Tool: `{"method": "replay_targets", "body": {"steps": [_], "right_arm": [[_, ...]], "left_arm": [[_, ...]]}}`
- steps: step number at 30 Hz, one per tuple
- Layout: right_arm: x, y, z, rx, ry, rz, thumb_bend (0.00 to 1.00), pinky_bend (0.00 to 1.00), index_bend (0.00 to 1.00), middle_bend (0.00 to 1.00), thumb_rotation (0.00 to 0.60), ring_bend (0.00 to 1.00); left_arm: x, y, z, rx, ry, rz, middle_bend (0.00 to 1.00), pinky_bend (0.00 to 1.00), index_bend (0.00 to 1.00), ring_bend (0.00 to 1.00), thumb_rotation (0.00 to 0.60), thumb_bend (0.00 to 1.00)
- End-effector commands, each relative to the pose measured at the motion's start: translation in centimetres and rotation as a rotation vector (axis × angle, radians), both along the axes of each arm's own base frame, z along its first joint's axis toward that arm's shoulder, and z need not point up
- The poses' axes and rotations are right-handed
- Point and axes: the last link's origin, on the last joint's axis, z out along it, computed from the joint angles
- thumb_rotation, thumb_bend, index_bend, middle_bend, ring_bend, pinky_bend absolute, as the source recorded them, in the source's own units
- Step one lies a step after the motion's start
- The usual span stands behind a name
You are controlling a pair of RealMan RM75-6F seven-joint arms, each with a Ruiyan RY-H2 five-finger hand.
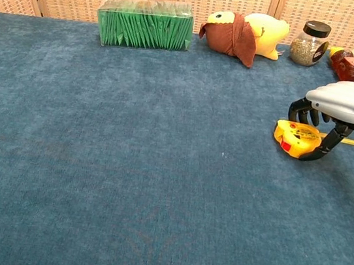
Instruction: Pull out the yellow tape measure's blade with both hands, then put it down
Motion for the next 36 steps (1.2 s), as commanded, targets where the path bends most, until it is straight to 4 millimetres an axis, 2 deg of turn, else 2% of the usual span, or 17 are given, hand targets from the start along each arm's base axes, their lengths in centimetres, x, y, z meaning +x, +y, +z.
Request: {"method": "replay_targets", "body": {"steps": [1, 9, 21, 23, 24, 26, 35, 36], "right_arm": [[0.1, 0.0, 0.1, -0.001, -0.007, -0.005, 0.2, 0.44, 0.44, 0.5, 0.425, 0.46], [0.5, 0.3, 0.9, -0.002, -0.052, -0.029, 0.21, 0.45, 0.47, 0.52, 0.428, 0.48], [1.7, 1.9, 3.1, -0.009, -0.11, -0.014, 0.21, 0.46, 0.47, 0.53, 0.428, 0.48], [2.1, 2.5, 3.5, -0.01, -0.127, -0.01, 0.21, 0.46, 0.47, 0.53, 0.429, 0.48], [2.6, 3.1, 3.8, -0.013, -0.152, -0.001, 0.21, 0.46, 0.47, 0.53, 0.426, 0.48], [2.9, 3.8, 4.3, -0.012, -0.163, 0.0, 0.21, 0.46, 0.47, 0.53, 0.426, 0.48], [4.1, 5.2, 4.9, -0.015, -0.203, 0.033, 0.21, 0.46, 0.47, 0.53, 0.428, 0.48], [4.5, 5.4, 4.9, -0.018, -0.214, 0.053, 0.21, 0.46, 0.47, 0.53, 0.428, 0.48]], "left_arm": [[0.0, 0.1, -0.1, -0.002, -0.001, -0.002, 0.38, 0.33, 0.54, 0.3, 0.584, 0.19], [0.5, 0.5, -0.6, -0.028, 0.0, -0.022, 0.38, 0.33, 0.54, 0.3, 0.587, 0.19], [2.9, 3.0, -2.1, -0.137, -0.011, -0.115, 0.38, 0.36, 0.54, 0.32, 0.579, 0.19], [3.7, 4.0, -2.5, -0.175, -0.015, -0.144, 0.38, 0.37, 0.54, 0.33, 0.583, 0.19], [5.0, 5.3, -3.3, -0.227, -0.032, -0.192, 0.38, 0.38, 0.54, 0.34, 0.58, 0.19], [6.3, 6.8, -3.9, -0.287, -0.049, -0.223, 0.39, 0.4, 0.54, 0.35, 0.575, 0.19], [10.5, 10.1, -5.2, -0.428, -0.067, -0.342, 0.42, 0.44, 0.54, 0.38, 0.58, 0.19], [12.0, 10.7, -5.8, -0.463, -0.074, -0.385, 0.43, 0.45, 0.54, 0.39, 0.575, 0.19]]}}
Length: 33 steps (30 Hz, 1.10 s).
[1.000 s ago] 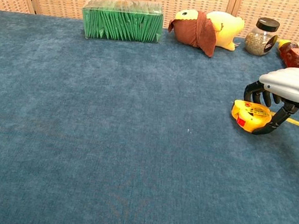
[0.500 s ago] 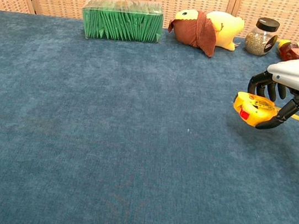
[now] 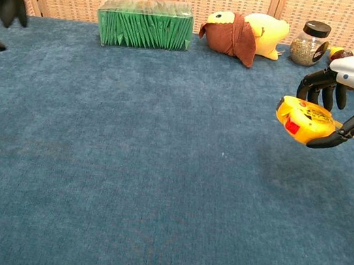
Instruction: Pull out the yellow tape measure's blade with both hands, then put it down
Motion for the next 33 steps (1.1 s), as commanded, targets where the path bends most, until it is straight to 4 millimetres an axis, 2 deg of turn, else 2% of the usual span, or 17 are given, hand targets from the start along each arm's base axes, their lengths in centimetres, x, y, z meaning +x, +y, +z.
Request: {"method": "replay_targets", "body": {"steps": [1, 7, 14, 22, 26, 33], "right_arm": [[0.6, 0.4, 0.1, -0.008, -0.018, 0.033, 0.21, 0.46, 0.47, 0.53, 0.43, 0.48], [1.2, 0.1, 0.0, -0.025, -0.04, 0.097, 0.21, 0.46, 0.47, 0.53, 0.426, 0.48], [1.3, -0.4, -0.1, -0.025, -0.041, 0.152, 0.21, 0.45, 0.47, 0.53, 0.426, 0.48], [1.2, -1.0, 0.0, -0.044, -0.008, 0.22, 0.21, 0.46, 0.48, 0.54, 0.427, 0.49], [1.1, -1.1, -0.1, -0.044, -0.012, 0.221, 0.21, 0.46, 0.48, 0.54, 0.425, 0.49], [1.6, -1.0, -0.3, -0.043, -0.017, 0.244, 0.21, 0.46, 0.48, 0.54, 0.427, 0.49]], "left_arm": [[2.8, 1.7, -0.9, -0.07, -0.022, -0.067, 0.43, 0.46, 0.54, 0.39, 0.572, 0.19], [5.0, 3.3, -1.8, -0.143, -0.024, -0.1, 0.47, 0.51, 0.54, 0.44, 0.572, 0.19], [6.4, 4.3, -2.6, -0.187, -0.006, -0.134, 0.63, 0.64, 0.54, 0.61, 0.568, 0.19], [7.2, 5.7, -3.6, -0.263, 0.039, -0.154, 0.79, 0.79, 0.54, 0.76, 0.569, 0.19], [7.4, 6.4, -4.0, -0.319, 0.04, -0.137, 0.89, 0.88, 0.54, 0.86, 0.564, 0.19], [8.1, 7.7, -4.8, -0.363, 0.049, -0.152, 0.99, 0.93, 0.54, 0.94, 0.559, 0.23]]}}
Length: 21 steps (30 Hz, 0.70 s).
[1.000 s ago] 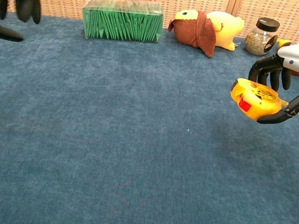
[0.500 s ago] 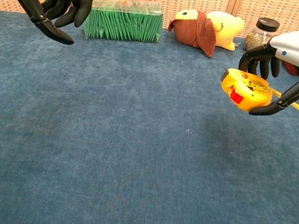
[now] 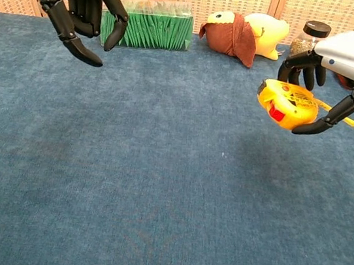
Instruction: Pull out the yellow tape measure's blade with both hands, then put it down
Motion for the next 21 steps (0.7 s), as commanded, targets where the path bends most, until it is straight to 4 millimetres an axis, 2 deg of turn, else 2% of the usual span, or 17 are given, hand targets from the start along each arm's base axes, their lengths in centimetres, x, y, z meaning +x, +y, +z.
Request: {"method": "replay_targets", "body": {"steps": [1, 6, 16, 21], "right_arm": [[0.4, 0.1, -0.1, 0.001, -0.007, 0.012, 0.21, 0.46, 0.48, 0.54, 0.428, 0.49], [1.0, 0.3, -0.2, -0.002, -0.018, 0.032, 0.21, 0.46, 0.48, 0.54, 0.427, 0.5], [2.3, 0.2, -0.7, 0.002, -0.044, 0.069, 0.21, 0.46, 0.48, 0.54, 0.426, 0.5], [3.0, 0.1, -1.1, 0.011, -0.05, 0.096, 0.21, 0.46, 0.48, 0.54, 0.427, 0.5]], "left_arm": [[0.8, 0.6, -0.6, -0.019, -0.009, -0.021, 1.0, 0.93, 0.54, 0.94, 0.558, 0.24], [2.0, 1.5, -1.4, -0.053, 0.002, -0.052, 1.0, 0.93, 0.54, 0.95, 0.557, 0.26], [3.2, 2.2, -2.1, -0.082, -0.026, -0.066, 1.0, 0.93, 0.54, 0.95, 0.551, 0.27], [3.6, 2.4, -2.3, -0.085, -0.034, -0.073, 1.0, 0.93, 0.54, 0.95, 0.527, 0.27]]}}
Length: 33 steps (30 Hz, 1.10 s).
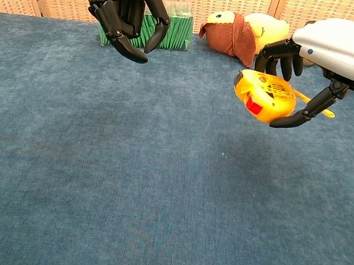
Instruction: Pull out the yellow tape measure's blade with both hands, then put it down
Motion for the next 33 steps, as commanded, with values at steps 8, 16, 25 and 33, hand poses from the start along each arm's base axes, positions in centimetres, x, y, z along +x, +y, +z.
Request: {"method": "replay_targets", "body": {"steps": [8, 16, 25, 33], "right_arm": [[1.7, 0.1, -0.6, 0.018, -0.028, 0.059, 0.21, 0.46, 0.48, 0.54, 0.429, 0.5], [2.6, -0.1, -1.1, 0.029, -0.036, 0.1, 0.21, 0.46, 0.48, 0.54, 0.424, 0.5], [3.6, -0.4, -1.7, 0.039, -0.058, 0.129, 0.21, 0.46, 0.49, 0.54, 0.426, 0.5], [4.0, -0.5, -1.9, 0.042, -0.068, 0.133, 0.21, 0.46, 0.49, 0.54, 0.428, 0.5]], "left_arm": [[0.7, 0.3, -0.8, -0.027, -0.023, 0.009, 1.0, 0.93, 0.54, 0.95, 0.471, 0.27], [0.9, 0.5, -0.8, -0.027, -0.033, 0.004, 1.0, 0.93, 0.54, 0.95, 0.46, 0.27], [1.0, 0.6, -1.2, -0.034, -0.046, 0.008, 1.0, 0.93, 0.54, 0.95, 0.459, 0.27], [1.2, 0.6, -1.6, -0.043, -0.056, 0.01, 1.0, 0.93, 0.54, 0.95, 0.462, 0.27]]}}
